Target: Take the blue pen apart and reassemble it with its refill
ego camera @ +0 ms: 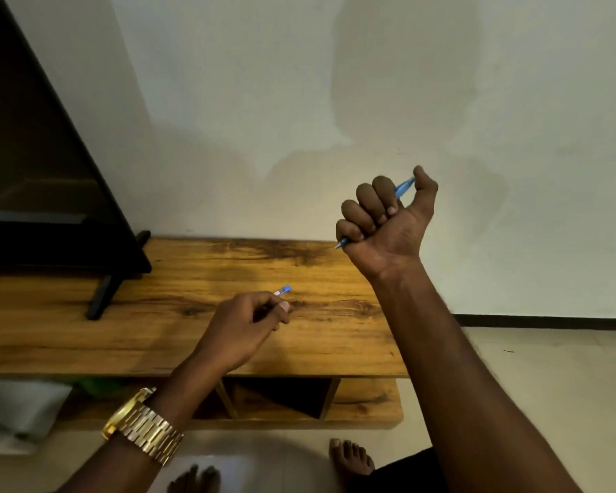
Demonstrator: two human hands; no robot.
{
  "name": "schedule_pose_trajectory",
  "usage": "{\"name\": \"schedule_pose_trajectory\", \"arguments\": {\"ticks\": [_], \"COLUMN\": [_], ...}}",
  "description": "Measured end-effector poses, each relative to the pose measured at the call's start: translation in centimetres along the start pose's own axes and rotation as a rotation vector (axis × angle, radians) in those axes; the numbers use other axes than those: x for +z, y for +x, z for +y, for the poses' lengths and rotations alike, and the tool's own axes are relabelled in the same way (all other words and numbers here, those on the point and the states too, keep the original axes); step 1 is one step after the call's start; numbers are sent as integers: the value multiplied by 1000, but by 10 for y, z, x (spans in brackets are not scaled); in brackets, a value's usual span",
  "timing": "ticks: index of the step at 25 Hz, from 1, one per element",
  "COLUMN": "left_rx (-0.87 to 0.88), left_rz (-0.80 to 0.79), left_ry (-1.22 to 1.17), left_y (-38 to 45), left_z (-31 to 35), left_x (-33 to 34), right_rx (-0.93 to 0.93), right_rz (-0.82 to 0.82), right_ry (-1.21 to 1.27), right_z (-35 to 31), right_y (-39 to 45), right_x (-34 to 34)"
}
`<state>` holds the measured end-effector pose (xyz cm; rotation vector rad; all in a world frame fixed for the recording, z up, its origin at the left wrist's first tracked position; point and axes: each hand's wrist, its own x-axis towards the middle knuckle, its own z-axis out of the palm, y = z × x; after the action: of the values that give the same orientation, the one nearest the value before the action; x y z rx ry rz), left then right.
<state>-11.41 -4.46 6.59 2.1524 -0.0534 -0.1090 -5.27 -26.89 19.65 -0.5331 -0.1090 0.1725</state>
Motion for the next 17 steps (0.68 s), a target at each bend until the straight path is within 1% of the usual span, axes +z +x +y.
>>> {"name": "schedule_pose_trajectory", "arguments": {"ticks": [1,2,3,4,6,7,8,9,10,11,12,15,17], "left_rx": [13,21,-2,-77,-298,-401,-479,-522,-534,-538,-542,-554,-552], "left_rz": [43,51,41,28,1,-20,-40,-56,-72,-86,-92,-62,-35], "left_ry": [76,119,80,-98,-704,-970,-1180,-1334,-1407,-1402,-1346,-1111,-1098], "left_y": [-1,-1,2,7,18,23,26,28,28,28,30,37,42], "left_z": [-5,-10,-12,-11,0,8,12,12,10,8,7,4,-1], "left_x": [0,4,11,20,38,43,46,49,52,53,53,51,51], "right_rx": [-6,-14,-20,-19,-22,-32,-46,-65,-72,-74,-66,-45,-64], "right_rz": [-3,-2,-1,-4,-15,-10,-2,7,13,22,35,65,111], "right_ry": [-27,-48,-64,-72,-59,-52,-55,-71,-84,-91,-87,-60,-67], "right_z": [-1,0,1,3,6,6,8,10,13,16,19,28,33], "right_y": [2,3,5,6,8,8,10,13,14,15,16,15,13], "right_x": [1,1,1,1,-1,-2,-3,-6,-7,-8,-10,-14,-18]}}
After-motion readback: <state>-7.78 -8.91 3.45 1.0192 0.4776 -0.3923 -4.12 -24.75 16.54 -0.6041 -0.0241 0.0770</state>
